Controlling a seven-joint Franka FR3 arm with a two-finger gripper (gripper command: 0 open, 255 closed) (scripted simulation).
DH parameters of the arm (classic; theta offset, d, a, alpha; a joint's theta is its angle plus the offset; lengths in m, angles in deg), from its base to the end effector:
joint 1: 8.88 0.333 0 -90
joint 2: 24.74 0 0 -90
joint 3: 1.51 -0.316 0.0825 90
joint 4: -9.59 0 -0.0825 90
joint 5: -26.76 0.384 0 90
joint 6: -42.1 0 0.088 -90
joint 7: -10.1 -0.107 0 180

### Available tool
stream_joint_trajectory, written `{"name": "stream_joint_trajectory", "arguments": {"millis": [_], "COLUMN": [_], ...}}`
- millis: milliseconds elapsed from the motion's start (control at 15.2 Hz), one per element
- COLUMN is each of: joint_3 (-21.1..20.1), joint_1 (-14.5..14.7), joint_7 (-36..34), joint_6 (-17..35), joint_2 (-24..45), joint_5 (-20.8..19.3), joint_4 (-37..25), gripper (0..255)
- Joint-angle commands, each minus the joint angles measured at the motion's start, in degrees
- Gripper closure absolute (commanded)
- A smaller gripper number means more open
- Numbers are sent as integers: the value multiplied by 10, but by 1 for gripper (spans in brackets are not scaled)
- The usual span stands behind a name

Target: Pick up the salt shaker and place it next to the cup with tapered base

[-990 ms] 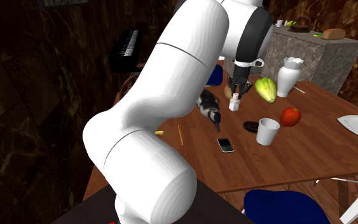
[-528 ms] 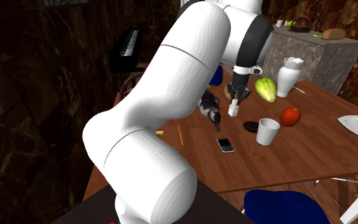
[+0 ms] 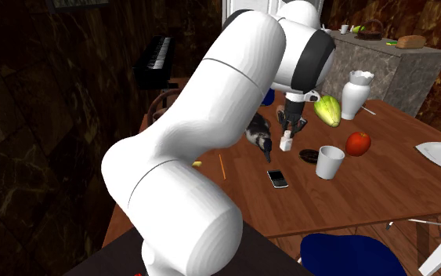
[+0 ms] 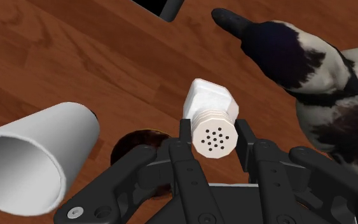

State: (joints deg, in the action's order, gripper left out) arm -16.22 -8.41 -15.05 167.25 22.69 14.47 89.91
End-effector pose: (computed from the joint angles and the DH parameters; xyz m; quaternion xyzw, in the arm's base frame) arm 0.7134 0.1468 0.2186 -0.9979 0.0635 0.0101 0.0042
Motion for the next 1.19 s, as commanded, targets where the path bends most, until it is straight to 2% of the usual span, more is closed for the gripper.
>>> {"name": "stream_joint_trajectory", "arguments": {"millis": [0,528,1056,1122], "joint_3": [2,9,9,9], "joint_1": [2,7,7,7], "joint_7": [-1,-4,-4,-4], "joint_6": [8,41,42,42], "joint_2": [11,54,55,55], "joint_5": [-2,-9,-9,-9], "joint_4": [-4,-13,-13,-13], "gripper": [255,255,255,0]}}
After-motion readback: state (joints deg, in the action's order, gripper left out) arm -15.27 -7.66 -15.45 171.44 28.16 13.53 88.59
